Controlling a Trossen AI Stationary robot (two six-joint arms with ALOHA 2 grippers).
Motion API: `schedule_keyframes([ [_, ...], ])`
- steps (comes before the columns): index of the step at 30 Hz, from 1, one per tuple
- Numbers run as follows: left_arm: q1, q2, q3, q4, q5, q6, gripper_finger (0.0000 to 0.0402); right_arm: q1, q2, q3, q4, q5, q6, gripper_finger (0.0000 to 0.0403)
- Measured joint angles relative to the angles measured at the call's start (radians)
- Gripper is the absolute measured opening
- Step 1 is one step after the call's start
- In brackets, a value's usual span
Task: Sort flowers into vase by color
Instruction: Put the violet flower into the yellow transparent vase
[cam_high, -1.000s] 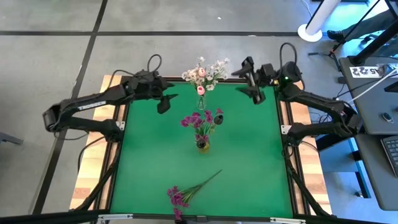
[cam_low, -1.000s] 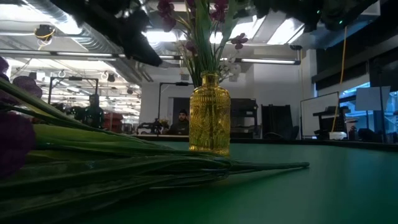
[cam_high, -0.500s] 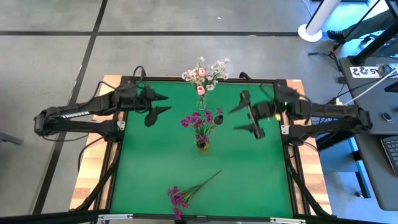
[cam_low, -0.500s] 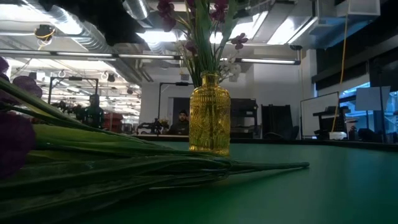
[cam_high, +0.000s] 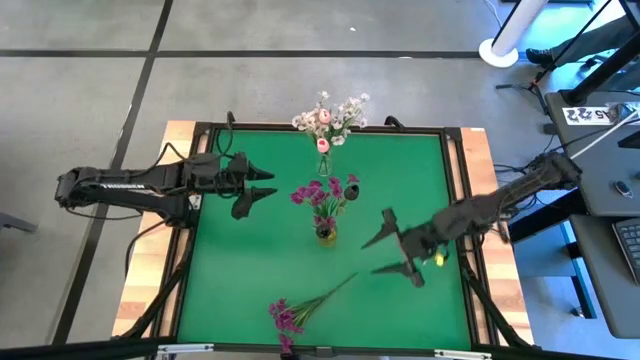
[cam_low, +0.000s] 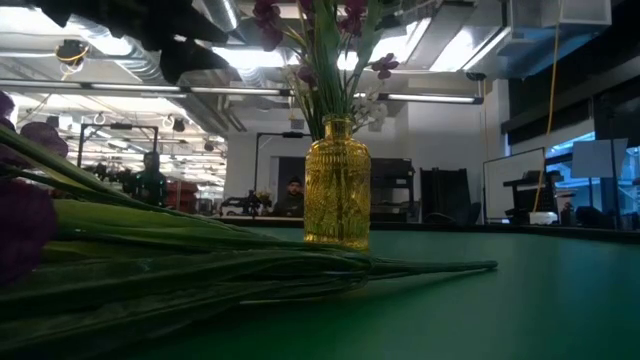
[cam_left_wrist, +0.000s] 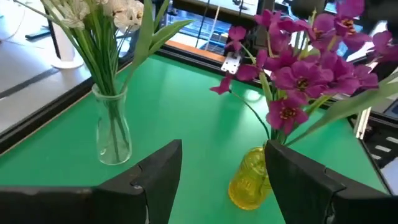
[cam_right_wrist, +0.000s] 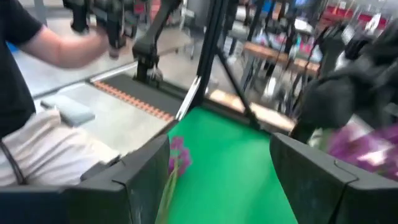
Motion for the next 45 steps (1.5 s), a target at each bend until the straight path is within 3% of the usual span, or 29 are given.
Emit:
schedule_keyframes([
  [7, -0.09, 0.0, 0.0, -0.016, -0.143, -0.027, 0.0224, 0.118, 0.199, 0.0, 0.066, 0.113, 0.102, 0.0276],
  [21, -0.168, 0.0, 0.0, -0.029, -0.21, -0.074, 0.0224, 0.131, 0.56, 0.015, 0.252, 0.122, 0.253, 0.0276],
  [35, -0.168, 0.0, 0.0, -0.059, -0.211, -0.103, 0.0224, 0.079, 0.854, 0.369, -0.089, 0.047, 0.229, 0.0275],
  [45, -0.169, 0.009, 0.0, -0.08, -0.215, -0.108, 0.0224, 0.045, 0.955, 0.431, -0.155, -0.006, 0.239, 0.0275],
])
